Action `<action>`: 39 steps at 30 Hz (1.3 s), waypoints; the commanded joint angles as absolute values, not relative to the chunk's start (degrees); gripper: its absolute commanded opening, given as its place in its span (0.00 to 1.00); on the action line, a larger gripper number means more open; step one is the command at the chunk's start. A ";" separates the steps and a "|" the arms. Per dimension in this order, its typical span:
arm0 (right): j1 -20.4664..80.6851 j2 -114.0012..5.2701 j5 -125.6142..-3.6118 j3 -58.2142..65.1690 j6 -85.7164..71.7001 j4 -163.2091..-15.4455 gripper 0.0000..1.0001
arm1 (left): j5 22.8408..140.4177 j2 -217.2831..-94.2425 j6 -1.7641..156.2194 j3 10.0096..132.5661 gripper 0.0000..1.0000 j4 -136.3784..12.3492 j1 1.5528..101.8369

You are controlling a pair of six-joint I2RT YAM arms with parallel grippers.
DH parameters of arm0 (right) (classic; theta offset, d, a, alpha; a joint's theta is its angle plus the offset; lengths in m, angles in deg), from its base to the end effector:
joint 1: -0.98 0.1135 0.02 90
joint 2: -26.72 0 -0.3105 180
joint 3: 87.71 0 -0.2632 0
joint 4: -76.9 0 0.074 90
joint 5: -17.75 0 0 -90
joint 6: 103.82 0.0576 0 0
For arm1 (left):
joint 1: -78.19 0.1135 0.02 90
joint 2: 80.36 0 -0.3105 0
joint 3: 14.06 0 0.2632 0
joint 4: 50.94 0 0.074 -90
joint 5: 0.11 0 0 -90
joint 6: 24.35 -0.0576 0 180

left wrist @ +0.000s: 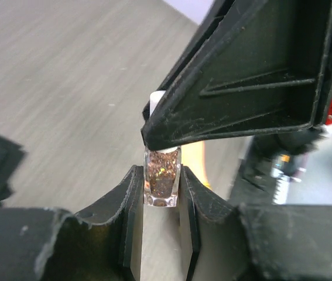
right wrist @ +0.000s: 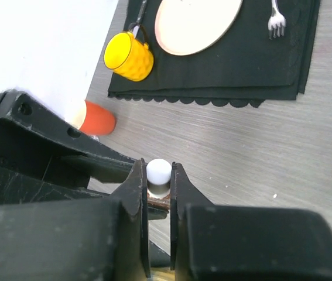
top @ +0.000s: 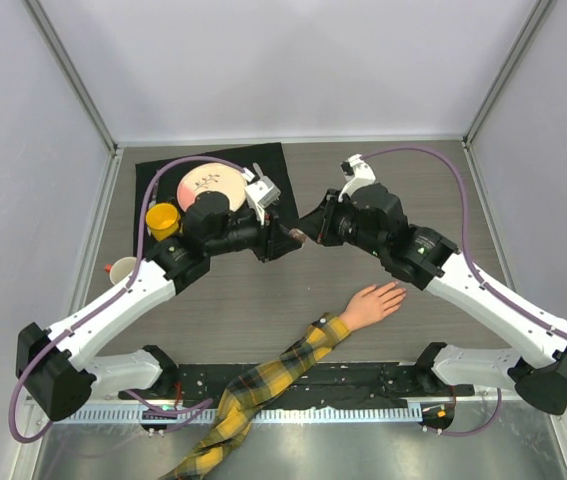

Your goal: Paint the nails

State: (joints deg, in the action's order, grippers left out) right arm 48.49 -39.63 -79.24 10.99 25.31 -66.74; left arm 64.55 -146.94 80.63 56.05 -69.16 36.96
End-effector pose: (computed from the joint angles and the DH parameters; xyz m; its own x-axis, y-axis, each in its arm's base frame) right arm 0.1888 0.1957 0.4179 -0.6049 0.2670 -0.7502 -0.3528 0.7548 0.5531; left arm 0.1953 -0.2039 0.3827 -0.4187 0.0563 -0.9064 0.8269 0.4362 -0.3549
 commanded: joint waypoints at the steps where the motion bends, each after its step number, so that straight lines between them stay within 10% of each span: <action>1: 49.06 -34.48 -51.92 13.61 3.69 -73.91 0.01 | 47.58 -144.70 85.14 57.83 0.00 -62.99 36.54; 6: 48.00 -29.18 -34.73 23.83 -1.17 -81.84 0.01 | 29.79 -141.27 106.83 49.75 0.00 -33.24 36.62; 15: 48.09 -25.32 -41.81 26.12 7.36 -89.14 0.02 | 42.76 -138.72 88.34 54.92 0.00 -55.84 36.71; 18: 48.09 -24.70 -56.09 22.08 9.19 -81.33 0.39 | 51.91 -138.45 81.22 58.00 0.00 -65.94 36.62; 25: 48.70 -27.77 -65.03 13.82 15.18 -73.31 0.60 | 58.60 -138.89 75.23 59.41 0.00 -72.20 36.62; 39: 56.17 -37.17 -78.74 5.29 10.00 -68.66 0.44 | 58.16 -140.03 75.14 60.03 0.00 -73.78 36.53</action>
State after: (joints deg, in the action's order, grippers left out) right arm 53.67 -35.41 -72.75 9.11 12.53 -69.34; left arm 57.90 -139.86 76.30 57.66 -74.31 36.59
